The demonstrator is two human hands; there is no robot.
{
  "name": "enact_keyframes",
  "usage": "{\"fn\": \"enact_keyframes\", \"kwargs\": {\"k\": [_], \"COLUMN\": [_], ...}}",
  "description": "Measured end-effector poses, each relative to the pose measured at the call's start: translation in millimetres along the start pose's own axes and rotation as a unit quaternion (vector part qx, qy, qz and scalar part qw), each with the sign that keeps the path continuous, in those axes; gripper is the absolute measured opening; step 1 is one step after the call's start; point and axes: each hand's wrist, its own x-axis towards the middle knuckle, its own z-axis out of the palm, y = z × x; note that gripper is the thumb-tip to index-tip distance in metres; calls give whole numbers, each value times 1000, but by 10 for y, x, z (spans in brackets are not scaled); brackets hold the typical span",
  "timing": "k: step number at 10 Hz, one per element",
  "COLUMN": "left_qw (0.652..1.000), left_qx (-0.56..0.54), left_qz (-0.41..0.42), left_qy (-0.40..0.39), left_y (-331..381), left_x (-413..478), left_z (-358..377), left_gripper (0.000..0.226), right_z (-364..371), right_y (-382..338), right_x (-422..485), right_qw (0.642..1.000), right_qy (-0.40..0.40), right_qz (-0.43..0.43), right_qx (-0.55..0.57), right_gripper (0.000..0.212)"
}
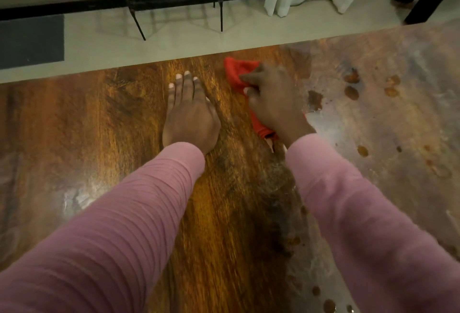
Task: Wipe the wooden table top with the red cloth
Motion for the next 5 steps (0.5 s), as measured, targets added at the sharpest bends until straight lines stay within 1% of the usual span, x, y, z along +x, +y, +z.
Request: {"fn": "enact_keyframes", "kwargs": {"k": [1,2,3,4,5], "left_qw": [1000,1000,1000,1000,1000], "left_qx": [-3,-2,-2,3,1], "left_qz": [6,7,8,7,5], "left_qy": [4,7,8,7,3], "left_y": [-9,-29,-27,-15,-9], "left_x": [-3,-10,-2,3,2], "left_z": [3,10,13,8,1], "left_gripper": [54,54,54,54,54], "right_z": [-30,-61,4,35,111], "right_y": [139,335,264,24,-169], "right_x": [-27,61,33,-153,-427], "right_qw": [1000,992,982,990,998], "right_qy": [-5,78,109,75,59], "right_qz": [-19,102,153,116,30], "right_qx": [-10,-22,-10,9,23], "right_gripper": [34,33,30,30,31]}}
